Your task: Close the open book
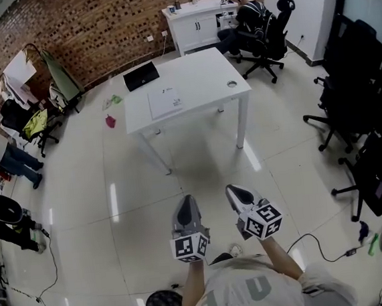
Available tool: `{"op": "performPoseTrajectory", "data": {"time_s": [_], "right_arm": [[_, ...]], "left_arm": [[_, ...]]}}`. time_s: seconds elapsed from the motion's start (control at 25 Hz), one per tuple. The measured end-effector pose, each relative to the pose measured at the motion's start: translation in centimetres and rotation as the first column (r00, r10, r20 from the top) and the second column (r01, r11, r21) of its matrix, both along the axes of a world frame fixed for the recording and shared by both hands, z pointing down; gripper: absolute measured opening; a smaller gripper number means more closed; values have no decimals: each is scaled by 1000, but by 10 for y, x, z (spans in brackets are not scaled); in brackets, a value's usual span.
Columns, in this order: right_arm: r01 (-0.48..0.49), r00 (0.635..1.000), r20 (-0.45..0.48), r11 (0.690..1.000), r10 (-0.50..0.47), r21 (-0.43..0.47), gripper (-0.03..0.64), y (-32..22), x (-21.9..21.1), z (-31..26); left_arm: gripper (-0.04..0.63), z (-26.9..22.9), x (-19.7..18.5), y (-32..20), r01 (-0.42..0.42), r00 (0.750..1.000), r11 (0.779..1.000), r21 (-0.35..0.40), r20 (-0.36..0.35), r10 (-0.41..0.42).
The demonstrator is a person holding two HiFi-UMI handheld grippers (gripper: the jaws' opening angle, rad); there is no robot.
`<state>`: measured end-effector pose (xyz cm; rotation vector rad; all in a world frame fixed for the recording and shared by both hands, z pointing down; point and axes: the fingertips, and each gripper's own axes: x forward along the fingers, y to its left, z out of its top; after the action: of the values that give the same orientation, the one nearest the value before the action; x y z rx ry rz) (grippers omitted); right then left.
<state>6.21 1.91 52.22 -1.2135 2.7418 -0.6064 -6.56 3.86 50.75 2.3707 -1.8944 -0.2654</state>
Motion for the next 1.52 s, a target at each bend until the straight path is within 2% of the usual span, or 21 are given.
{"op": "performPoseTrajectory", "data": {"time_s": [0.24,0.52,0.68,0.96,1.52], "right_arm": [[37,999,-11,999,-37,-30,4,41,-14,6],[-2,1000,22,999,3,-41,3,74,-13,8],[-32,999,3,999,32,-21,3,86,-6,1],[-48,999,-5,999,48,-19,3,112,-8,0],[-57,998,-21,998,57,-1,3,132,-14,-6]], "left_arm": [[15,-2,-16,40,47,999,999,3,-23,-47],[15,-13,-23,79,58,998,998,32,2,-58],[15,-25,-19,92,49,999,997,54,11,-50],[15,-27,-8,118,13,999,999,50,29,-15],[15,-29,-20,144,38,999,998,42,26,-39]]}}
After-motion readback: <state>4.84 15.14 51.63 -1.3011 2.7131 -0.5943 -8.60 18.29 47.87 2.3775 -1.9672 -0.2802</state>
